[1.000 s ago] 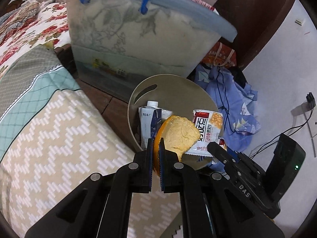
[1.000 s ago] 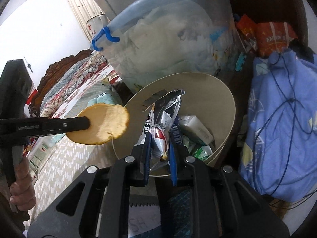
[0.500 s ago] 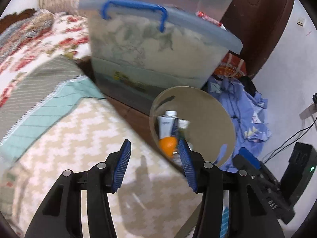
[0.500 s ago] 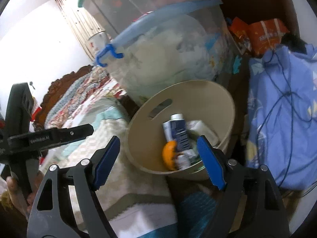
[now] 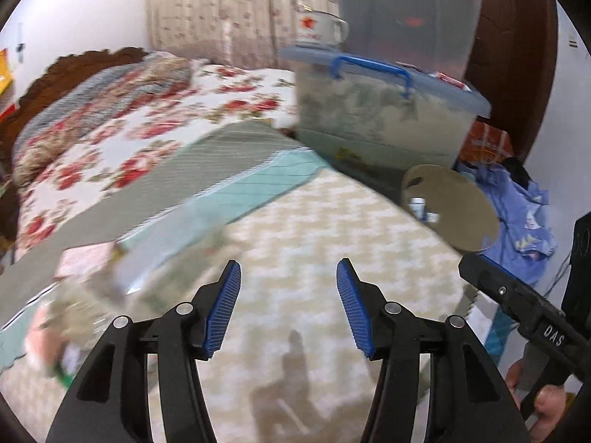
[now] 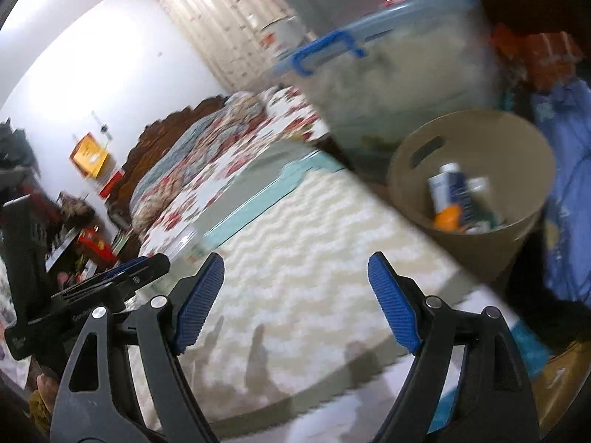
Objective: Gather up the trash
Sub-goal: 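Return both tools to the remaining trash on the bed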
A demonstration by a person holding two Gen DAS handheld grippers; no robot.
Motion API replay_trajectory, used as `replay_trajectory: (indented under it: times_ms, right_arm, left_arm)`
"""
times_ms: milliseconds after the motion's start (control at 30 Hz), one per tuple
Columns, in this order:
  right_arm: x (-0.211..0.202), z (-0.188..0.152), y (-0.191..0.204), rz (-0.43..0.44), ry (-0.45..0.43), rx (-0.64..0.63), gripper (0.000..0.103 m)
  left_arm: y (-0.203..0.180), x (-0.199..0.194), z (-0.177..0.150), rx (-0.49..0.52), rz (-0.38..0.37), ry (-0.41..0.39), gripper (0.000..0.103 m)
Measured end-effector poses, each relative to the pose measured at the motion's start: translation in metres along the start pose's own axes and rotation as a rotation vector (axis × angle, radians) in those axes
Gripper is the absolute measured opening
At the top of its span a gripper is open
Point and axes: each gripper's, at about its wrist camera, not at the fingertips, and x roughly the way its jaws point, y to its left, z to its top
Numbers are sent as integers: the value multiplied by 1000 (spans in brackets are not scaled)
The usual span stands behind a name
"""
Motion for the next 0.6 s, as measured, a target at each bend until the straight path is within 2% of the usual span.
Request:
replay_trajectory:
  times_ms: [233, 600]
  right_arm:
    - [17, -31, 57, 10, 79, -36, 85]
    - [41, -72, 133, 43, 221, -172, 87]
  left_arm:
    - [74, -40, -40, -81, 96, -30, 53]
    - [159, -75, -93, -193, 239, -50, 54]
